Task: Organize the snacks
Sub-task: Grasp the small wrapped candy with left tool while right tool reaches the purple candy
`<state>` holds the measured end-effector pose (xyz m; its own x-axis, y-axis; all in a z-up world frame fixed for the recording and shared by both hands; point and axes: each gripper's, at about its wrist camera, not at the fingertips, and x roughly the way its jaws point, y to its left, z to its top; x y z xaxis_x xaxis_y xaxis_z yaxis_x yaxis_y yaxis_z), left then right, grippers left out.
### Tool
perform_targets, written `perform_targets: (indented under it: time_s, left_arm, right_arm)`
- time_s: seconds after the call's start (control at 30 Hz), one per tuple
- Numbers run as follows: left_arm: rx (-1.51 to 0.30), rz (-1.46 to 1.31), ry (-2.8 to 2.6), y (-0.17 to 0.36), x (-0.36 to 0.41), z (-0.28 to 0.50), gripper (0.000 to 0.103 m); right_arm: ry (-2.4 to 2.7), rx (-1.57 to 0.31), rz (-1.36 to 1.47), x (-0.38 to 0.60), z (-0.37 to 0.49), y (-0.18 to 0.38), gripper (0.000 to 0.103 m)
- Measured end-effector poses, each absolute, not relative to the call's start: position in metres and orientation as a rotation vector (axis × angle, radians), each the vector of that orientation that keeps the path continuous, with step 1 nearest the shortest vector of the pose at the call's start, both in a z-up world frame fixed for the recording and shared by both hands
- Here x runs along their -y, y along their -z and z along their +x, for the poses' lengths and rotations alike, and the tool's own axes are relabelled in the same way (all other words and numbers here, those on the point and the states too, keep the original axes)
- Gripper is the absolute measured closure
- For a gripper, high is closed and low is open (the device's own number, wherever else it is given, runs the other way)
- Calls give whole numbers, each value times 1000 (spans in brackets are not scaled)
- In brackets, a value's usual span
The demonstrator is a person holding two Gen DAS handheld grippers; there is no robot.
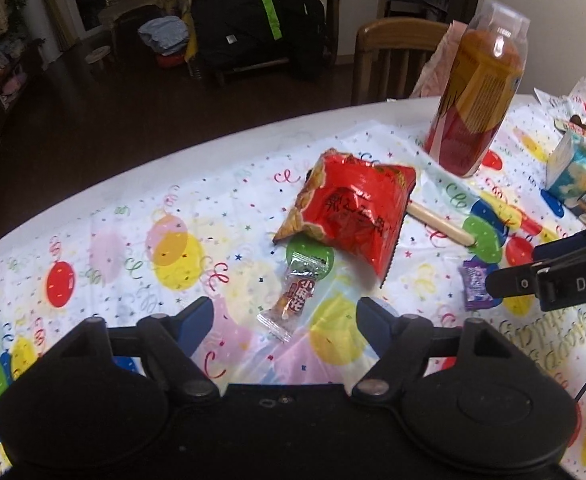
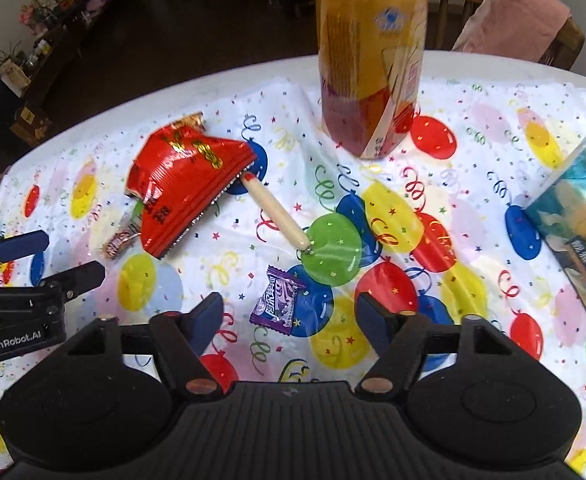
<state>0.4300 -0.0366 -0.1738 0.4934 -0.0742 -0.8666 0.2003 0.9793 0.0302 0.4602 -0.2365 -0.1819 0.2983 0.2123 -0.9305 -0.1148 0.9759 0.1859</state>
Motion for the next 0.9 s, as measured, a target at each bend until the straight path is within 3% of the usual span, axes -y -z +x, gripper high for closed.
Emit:
perform_targets:
  time_s: [0.1, 0.17, 0.3, 0.37, 0.73, 0.9]
  left_arm:
    - [-1063, 129, 180, 185, 36, 437, 35]
    - [-1071, 145, 189, 191, 38, 440, 39]
    - [-1080, 168, 204, 199, 41, 445, 48]
    - [-1076, 168, 213, 202, 42, 447, 50]
    - [-1076, 130, 233, 209, 40, 452, 81]
    - [-1084, 115, 228, 208, 39, 450, 89]
  right_arm:
    - [-215, -1257, 97, 233, 464, 189, 36]
    - [-212, -1265, 98, 231, 466, 194, 45]
    - [-210, -1266, 87, 227, 469, 200, 48]
    - [-220, -1270, 70, 224, 469, 202, 58]
    - [-213, -1239, -50, 208, 462, 206, 79]
    - [-217, -1236, -55, 207, 460, 205, 81]
